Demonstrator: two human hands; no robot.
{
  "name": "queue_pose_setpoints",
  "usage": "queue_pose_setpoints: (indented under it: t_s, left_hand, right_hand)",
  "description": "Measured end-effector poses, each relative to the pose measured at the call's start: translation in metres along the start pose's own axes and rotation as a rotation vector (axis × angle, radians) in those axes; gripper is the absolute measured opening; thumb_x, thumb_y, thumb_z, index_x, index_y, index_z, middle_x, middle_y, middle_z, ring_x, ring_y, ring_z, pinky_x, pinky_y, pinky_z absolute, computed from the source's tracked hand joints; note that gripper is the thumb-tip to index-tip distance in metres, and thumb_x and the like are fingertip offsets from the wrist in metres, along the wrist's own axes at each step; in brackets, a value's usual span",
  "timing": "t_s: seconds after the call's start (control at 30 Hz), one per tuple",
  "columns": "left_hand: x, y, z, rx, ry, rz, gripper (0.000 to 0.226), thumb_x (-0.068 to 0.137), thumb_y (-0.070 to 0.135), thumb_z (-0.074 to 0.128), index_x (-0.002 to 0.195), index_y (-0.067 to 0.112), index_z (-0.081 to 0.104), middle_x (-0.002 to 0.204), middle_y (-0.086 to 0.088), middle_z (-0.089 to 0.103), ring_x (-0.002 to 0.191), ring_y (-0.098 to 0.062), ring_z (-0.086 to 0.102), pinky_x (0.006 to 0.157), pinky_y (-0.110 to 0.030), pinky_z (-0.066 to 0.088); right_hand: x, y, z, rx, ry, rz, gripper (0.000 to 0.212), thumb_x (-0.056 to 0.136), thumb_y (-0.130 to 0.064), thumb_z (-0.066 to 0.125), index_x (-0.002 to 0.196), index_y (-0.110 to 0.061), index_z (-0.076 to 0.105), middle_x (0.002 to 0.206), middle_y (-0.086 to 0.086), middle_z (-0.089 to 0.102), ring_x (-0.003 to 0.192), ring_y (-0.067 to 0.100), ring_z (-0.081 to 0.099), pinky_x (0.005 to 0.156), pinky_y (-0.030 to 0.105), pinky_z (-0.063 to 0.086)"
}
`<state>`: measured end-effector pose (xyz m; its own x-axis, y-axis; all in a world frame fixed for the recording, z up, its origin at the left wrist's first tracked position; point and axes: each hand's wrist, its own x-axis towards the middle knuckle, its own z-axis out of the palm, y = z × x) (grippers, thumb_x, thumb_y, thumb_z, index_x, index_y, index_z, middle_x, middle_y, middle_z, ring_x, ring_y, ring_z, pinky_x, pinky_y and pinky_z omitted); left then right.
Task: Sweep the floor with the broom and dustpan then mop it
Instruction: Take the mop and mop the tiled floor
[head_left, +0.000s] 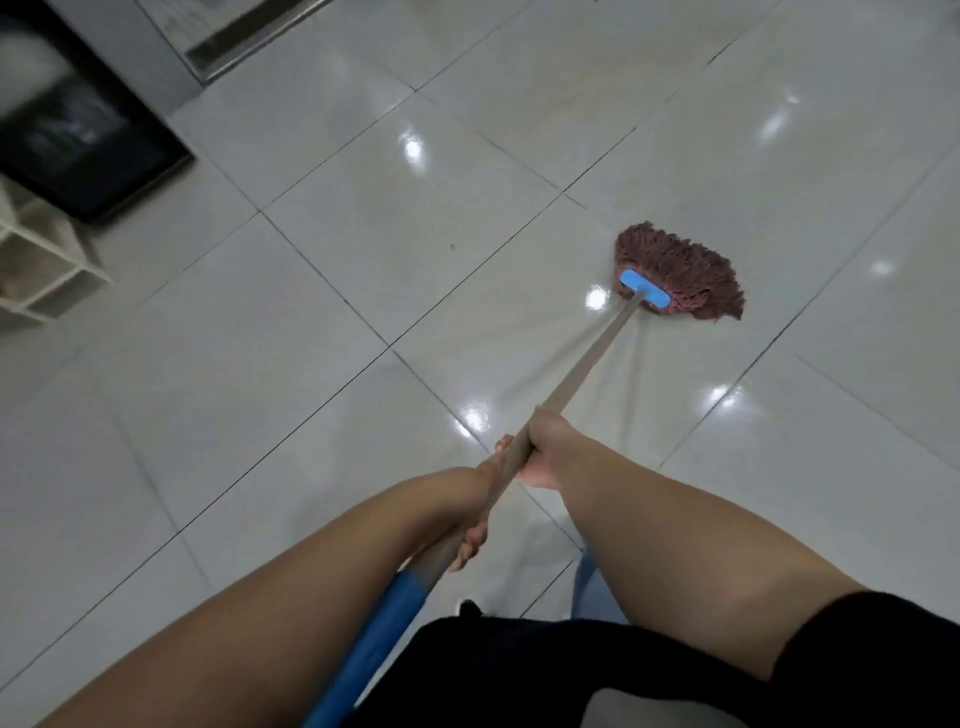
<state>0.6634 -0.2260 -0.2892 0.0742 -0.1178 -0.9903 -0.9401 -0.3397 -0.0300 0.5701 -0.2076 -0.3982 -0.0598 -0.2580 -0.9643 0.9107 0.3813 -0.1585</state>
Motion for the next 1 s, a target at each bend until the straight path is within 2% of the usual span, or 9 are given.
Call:
queue_pose_setpoints:
  t_s: [0.2,0.27,0.4,0.5,0.63,0.7,0.83,0.9,1.0]
  left_hand:
    - [0.007,-0.107,-0.033,-0.025,0.053,-0.105,0.072,0.076,0.083,0.020,0.062,0.014,0.032,0.048,-0.001,0.035,0.036,-0.011,0.029,0.043,-0.013,0.026]
    - [0.010,-0.112,-0.030,-0.047,0.045,-0.090,0.073,0.076,0.083,0.019,0.063,0.012,0.033,0.049,-0.001,0.036,0.037,-0.012,0.030,0.043,-0.013,0.027]
    - [0.016,-0.092,-0.014,-0.094,-0.003,-0.069,0.076,0.076,0.083,0.020,0.065,0.010,0.039,0.051,-0.002,0.039,0.039,-0.012,0.033,0.044,-0.015,0.030]
    - [0.015,-0.055,-0.006,-0.150,-0.027,-0.067,0.074,0.073,0.085,0.023,0.063,0.014,0.038,0.048,0.000,0.038,0.036,-0.011,0.032,0.042,-0.012,0.030]
    - [0.016,0.020,-0.001,-0.205,-0.083,-0.015,0.072,0.074,0.084,0.025,0.065,0.014,0.040,0.044,0.001,0.039,0.029,-0.010,0.033,0.038,-0.009,0.032]
    - [0.015,0.064,-0.001,-0.214,-0.101,-0.007,0.071,0.075,0.083,0.027,0.066,0.014,0.041,0.042,0.001,0.040,0.027,-0.010,0.034,0.036,-0.009,0.033]
    - [0.010,0.168,-0.001,-0.225,-0.107,0.039,0.067,0.081,0.077,0.028,0.067,0.012,0.042,0.040,0.001,0.041,0.026,-0.010,0.035,0.035,-0.010,0.034]
    - [0.001,0.221,-0.001,-0.224,-0.112,0.038,0.060,0.088,0.068,0.031,0.068,0.012,0.042,0.037,0.001,0.041,0.024,-0.009,0.034,0.035,-0.009,0.033]
    - [-0.004,0.297,-0.002,-0.254,-0.145,0.093,0.055,0.091,0.060,0.033,0.067,0.011,0.041,0.035,0.001,0.040,0.023,-0.009,0.034,0.033,-0.008,0.032]
  right_hand:
    - [-0.003,0.111,0.047,0.024,-0.018,0.022,0.023,0.099,-0.034,0.036,0.108,-0.013,0.037,0.069,0.007,0.041,0.046,0.018,0.039,0.036,0.017,0.040]
    - [0.000,0.118,0.047,0.000,0.019,0.003,0.022,0.099,-0.034,0.035,0.107,-0.013,0.039,0.070,0.007,0.040,0.046,0.018,0.040,0.036,0.016,0.040]
    - [0.011,0.097,0.033,-0.110,0.122,-0.035,0.020,0.099,-0.031,0.031,0.103,-0.013,0.039,0.063,0.007,0.039,0.043,0.018,0.038,0.042,0.024,0.036]
    - [0.018,0.058,0.022,-0.156,0.122,-0.052,0.015,0.098,-0.025,0.029,0.097,-0.013,0.039,0.063,0.005,0.035,0.041,0.017,0.034,0.037,0.018,0.035]
    - [0.025,-0.018,0.008,-0.144,0.080,-0.046,0.028,0.099,-0.029,0.030,0.080,-0.011,0.040,0.060,0.003,0.035,0.036,0.014,0.034,0.032,0.010,0.033]
    - [0.032,-0.064,0.002,-0.126,0.054,-0.043,0.024,0.099,-0.028,0.031,0.090,-0.011,0.043,0.061,0.005,0.039,0.027,0.014,0.036,0.032,0.011,0.035]
    - [0.037,-0.168,-0.014,-0.071,0.007,-0.041,0.024,0.099,-0.034,0.038,0.107,-0.012,0.042,0.070,0.011,0.051,0.041,0.018,0.050,0.033,0.017,0.043]
    - [0.031,-0.216,-0.020,-0.064,-0.015,-0.054,0.028,0.101,-0.034,0.033,0.113,-0.009,0.037,0.074,0.017,0.055,0.037,0.023,0.058,0.035,0.023,0.048]
    - [0.031,-0.289,-0.029,0.051,-0.093,-0.066,0.025,0.102,-0.027,0.030,0.114,-0.006,0.035,0.074,0.020,0.056,0.039,0.025,0.059,0.043,0.030,0.050]
